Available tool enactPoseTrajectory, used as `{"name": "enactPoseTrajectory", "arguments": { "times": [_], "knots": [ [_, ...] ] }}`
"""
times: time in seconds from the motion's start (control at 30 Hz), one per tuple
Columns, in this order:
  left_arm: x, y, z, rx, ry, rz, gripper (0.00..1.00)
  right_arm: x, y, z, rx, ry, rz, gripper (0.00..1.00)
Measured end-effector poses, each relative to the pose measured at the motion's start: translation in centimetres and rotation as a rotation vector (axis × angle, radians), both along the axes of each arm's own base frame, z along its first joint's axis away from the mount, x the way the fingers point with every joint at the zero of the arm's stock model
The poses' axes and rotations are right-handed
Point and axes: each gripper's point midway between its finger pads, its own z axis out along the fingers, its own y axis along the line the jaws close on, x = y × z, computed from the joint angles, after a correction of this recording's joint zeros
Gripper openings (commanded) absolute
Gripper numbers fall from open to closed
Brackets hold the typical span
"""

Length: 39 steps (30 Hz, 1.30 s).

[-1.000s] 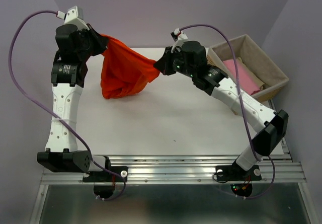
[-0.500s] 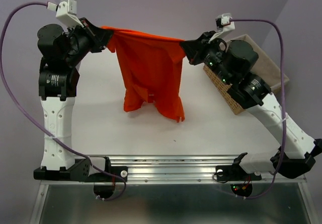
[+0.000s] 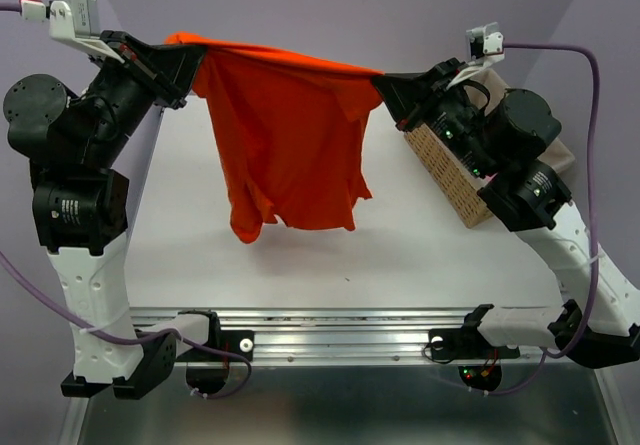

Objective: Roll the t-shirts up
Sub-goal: Place the T-shirt at the center of the board.

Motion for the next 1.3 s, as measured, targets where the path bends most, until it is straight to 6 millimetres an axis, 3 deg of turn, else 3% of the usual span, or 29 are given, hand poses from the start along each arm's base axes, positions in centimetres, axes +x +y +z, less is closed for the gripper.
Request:
{"name": "enactPoseTrajectory", "arguments": {
  "times": [0.17,0.33,0.53,0.8,0.87,1.07,1.17,1.3],
  "knots": [
    [1.8,-0.5,-1.1,0.005,0.046,-0.023,0.0,0.0,-0.6,0.2,0.01,0.002,-0.027,0.01],
    [4.7,-1.5,-4.5,0.012,0.164,-0.082,0.0,1.0,-1.9,-0.3,0.0,0.019,-0.114,0.01],
    [5.3,-2.1,-6.7,0.023,0.236,-0.111,0.0,1.4,-2.7,-0.4,-0.026,0.015,-0.164,0.01],
    [4.9,-1.5,-5.7,0.037,0.207,-0.07,0.0,1.3,-2.3,-0.3,-0.031,0.013,-0.147,0.01],
    [4.8,-1.0,-4.8,0.039,0.188,-0.04,0.0,1.3,-1.7,-0.6,-0.034,0.018,-0.124,0.01],
    [4.6,0.5,0.4,0.025,0.053,0.057,0.0,1.0,1.3,-1.6,-0.016,0.062,0.013,0.01],
    [5.4,1.0,1.2,0.013,0.029,0.092,0.0,0.3,3.2,-2.4,0.012,0.099,0.117,0.01],
    [8.1,1.4,0.5,0.007,0.049,0.124,0.0,-0.4,5.5,-4.4,0.051,0.158,0.24,0.01]
  ]
}}
